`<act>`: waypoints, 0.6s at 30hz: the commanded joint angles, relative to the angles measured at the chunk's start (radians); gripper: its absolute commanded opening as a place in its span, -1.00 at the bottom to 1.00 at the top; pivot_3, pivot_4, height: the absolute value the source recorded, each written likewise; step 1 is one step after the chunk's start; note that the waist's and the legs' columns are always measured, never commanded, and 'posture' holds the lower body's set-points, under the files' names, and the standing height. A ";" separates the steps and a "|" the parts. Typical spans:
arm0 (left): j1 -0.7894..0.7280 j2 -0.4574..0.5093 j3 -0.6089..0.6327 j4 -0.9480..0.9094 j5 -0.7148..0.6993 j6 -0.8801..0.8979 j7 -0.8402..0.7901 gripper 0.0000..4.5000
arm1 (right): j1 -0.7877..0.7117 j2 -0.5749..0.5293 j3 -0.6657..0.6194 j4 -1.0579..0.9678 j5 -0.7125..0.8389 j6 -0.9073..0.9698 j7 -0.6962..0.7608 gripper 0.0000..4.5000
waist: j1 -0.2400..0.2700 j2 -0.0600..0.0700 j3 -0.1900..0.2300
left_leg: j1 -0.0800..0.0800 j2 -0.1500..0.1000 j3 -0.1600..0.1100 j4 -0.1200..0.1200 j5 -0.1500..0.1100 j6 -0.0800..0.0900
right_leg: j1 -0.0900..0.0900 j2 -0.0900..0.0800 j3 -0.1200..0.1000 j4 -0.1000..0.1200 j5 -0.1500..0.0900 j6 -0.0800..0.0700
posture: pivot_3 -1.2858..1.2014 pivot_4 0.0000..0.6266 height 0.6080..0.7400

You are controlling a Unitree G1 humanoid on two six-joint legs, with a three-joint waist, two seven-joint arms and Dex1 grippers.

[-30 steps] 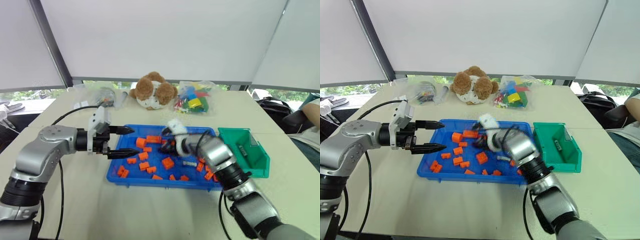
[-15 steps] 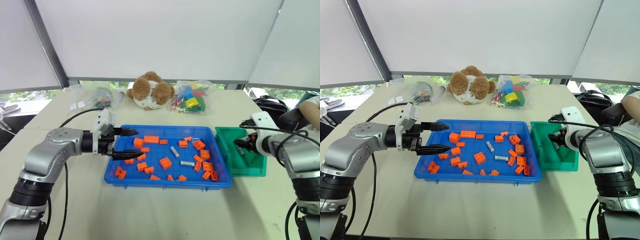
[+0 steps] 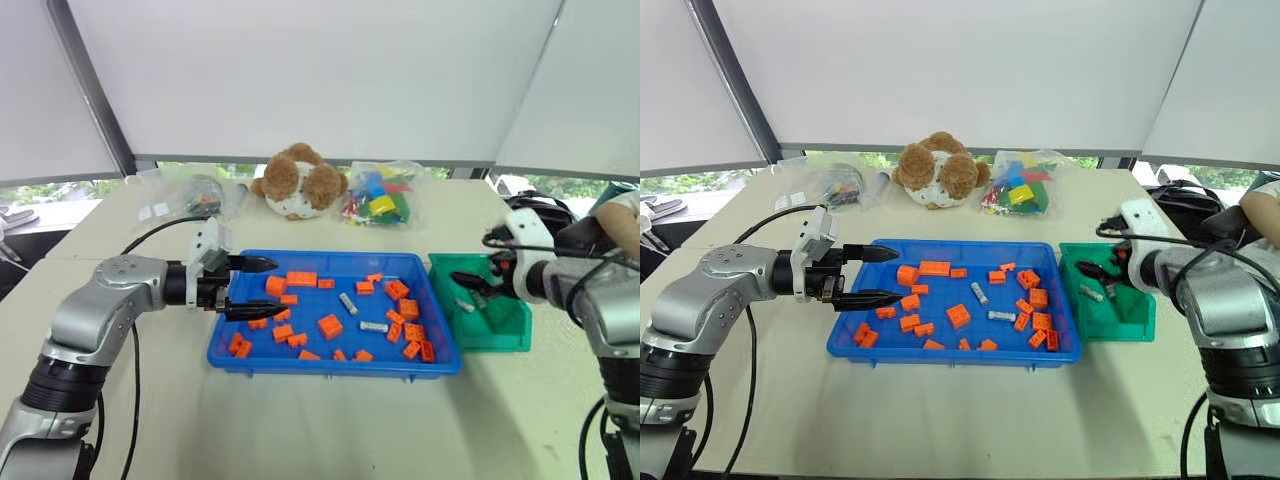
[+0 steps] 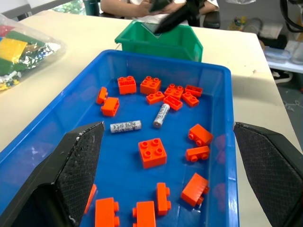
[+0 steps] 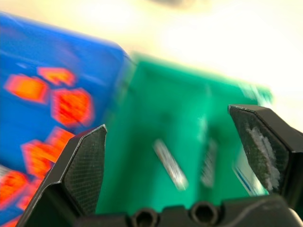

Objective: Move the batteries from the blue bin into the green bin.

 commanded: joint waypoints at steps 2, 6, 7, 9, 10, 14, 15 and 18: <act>-0.028 -0.002 0.003 -0.003 0.007 -0.020 -0.004 1.00 | -0.084 0.088 0.120 -0.059 0.062 -0.029 0.058 0.98 | -0.001 0.000 0.000 | 0.000 0.000 -0.001 0.000 0.000 0.000 | 0.000 0.001 0.000 0.000 0.000 0.000 | 0.03 -0.52 0.55; -0.030 0.000 0.007 -0.008 0.005 -0.019 0.000 1.00 | -0.094 0.192 0.241 -0.014 0.039 -0.078 0.052 0.98 | 0.005 0.000 0.000 | -0.001 0.000 -0.001 0.000 0.000 0.000 | 0.000 0.000 -0.001 0.000 0.000 0.000 | 0.03 -0.52 0.55; -0.029 0.001 0.008 -0.010 0.005 -0.018 0.001 1.00 | -0.097 0.217 0.266 0.008 0.028 -0.094 0.044 0.98 | 0.008 0.000 0.000 | -0.001 0.000 -0.001 0.000 0.000 0.000 | 0.000 0.000 -0.001 0.000 0.000 0.000 | 0.03 -0.52 0.55; -0.028 0.002 0.010 -0.013 0.005 -0.017 0.005 1.00 | -0.100 0.252 0.307 0.053 0.005 -0.129 0.034 0.98 | 0.013 0.000 0.000 | -0.002 0.000 -0.001 0.001 0.000 0.000 | 0.000 0.000 -0.001 0.000 0.000 0.000 | 0.03 -0.52 0.55; -0.027 0.004 0.012 -0.015 0.003 -0.015 0.007 1.00 | -0.100 0.267 0.322 0.076 -0.006 -0.145 0.028 0.98 | 0.015 0.000 0.000 | -0.002 0.000 -0.001 0.001 0.000 0.000 | 0.000 0.000 -0.001 0.000 0.000 0.000 | 0.03 -0.52 0.55; -0.021 0.014 0.020 -0.020 0.001 -0.013 0.010 1.00 | -0.085 0.315 0.366 0.142 -0.034 -0.184 0.017 0.98 | 0.024 0.000 0.000 | -0.002 0.000 -0.001 0.002 0.000 0.000 | -0.001 0.000 -0.001 0.000 0.000 0.000 | 0.03 -0.52 0.55; -0.019 0.016 0.021 -0.020 0.001 -0.014 0.011 1.00 | -0.081 0.323 0.375 0.151 -0.040 -0.191 0.017 0.98 | 0.025 0.000 0.000 | -0.002 0.000 -0.001 0.002 0.000 0.000 | -0.001 0.000 -0.001 0.000 0.000 0.000 | 0.03 -0.52 0.55; -0.015 0.020 0.022 -0.024 0.000 -0.014 0.012 1.00 | -0.079 0.353 0.385 0.191 -0.053 -0.204 0.011 0.98 | 0.026 0.000 0.000 | -0.002 0.000 -0.001 0.002 0.000 0.000 | -0.001 0.000 -0.001 0.000 0.000 0.000 | 0.03 -0.52 0.55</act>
